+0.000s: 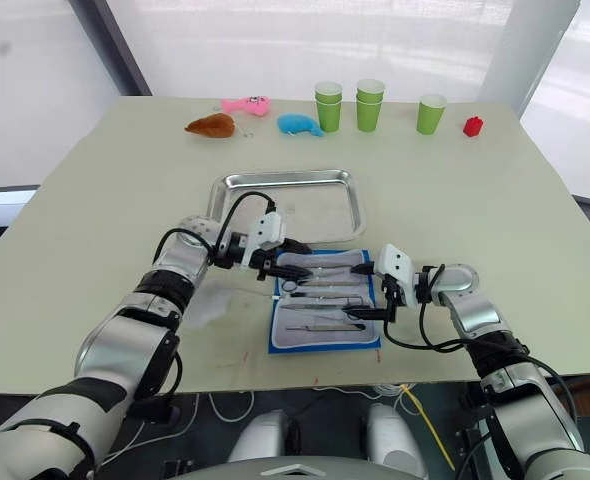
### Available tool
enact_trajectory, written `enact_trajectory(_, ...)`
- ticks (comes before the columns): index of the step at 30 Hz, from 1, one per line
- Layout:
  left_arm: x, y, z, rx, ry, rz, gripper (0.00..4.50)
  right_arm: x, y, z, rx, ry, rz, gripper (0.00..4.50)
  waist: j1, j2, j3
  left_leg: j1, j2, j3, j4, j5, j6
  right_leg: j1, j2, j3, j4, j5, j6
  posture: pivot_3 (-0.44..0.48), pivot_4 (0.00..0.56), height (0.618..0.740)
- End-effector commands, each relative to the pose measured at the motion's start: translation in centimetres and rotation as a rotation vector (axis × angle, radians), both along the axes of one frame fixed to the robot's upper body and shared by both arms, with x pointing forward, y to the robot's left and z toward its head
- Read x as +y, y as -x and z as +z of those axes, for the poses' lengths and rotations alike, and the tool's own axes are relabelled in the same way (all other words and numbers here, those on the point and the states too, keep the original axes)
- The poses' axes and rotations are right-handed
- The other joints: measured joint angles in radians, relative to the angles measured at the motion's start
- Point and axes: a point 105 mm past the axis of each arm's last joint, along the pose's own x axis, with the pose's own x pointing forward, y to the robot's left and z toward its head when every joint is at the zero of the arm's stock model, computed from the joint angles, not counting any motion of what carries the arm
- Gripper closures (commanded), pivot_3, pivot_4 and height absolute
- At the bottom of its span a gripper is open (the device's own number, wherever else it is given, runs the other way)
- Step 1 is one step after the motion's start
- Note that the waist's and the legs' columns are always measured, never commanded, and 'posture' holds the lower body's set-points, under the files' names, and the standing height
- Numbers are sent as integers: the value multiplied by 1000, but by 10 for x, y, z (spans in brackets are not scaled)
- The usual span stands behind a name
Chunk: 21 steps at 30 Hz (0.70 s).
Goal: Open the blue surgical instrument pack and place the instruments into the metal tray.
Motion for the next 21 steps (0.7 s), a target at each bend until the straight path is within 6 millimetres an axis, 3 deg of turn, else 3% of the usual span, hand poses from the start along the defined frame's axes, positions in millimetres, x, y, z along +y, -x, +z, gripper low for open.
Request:
enact_trajectory(1,-2,1,2,9,-10,-27,2060,-27,34,-77,239,248,-64,0,0,0,0,0,0,0,0,0,0,0,-1,0,0,0,0,0,150,740)
enact_trajectory(15,8,8,-15,88,-112,-39,2060,-25,36,-79,241,246,-58,0,-1,0,-1,0,0,-1,-5,0,0,0,-5,-1,-3,-1,-1,0,150,740)
enact_trajectory(18,9,11,-17,121,-111,-43,2878,-24,37,-79,241,246,-54,0,-1,0,-1,0,0,-1,-5,0,0,0,-6,-1,-3,-1,-1,0,150,740)
enact_trajectory(21,9,12,-17,130,-100,-43,4290,-24,37,-79,241,245,-53,0,-2,1,0,0,0,-3,-5,0,0,0,-6,-1,-3,-1,-2,0,150,740)
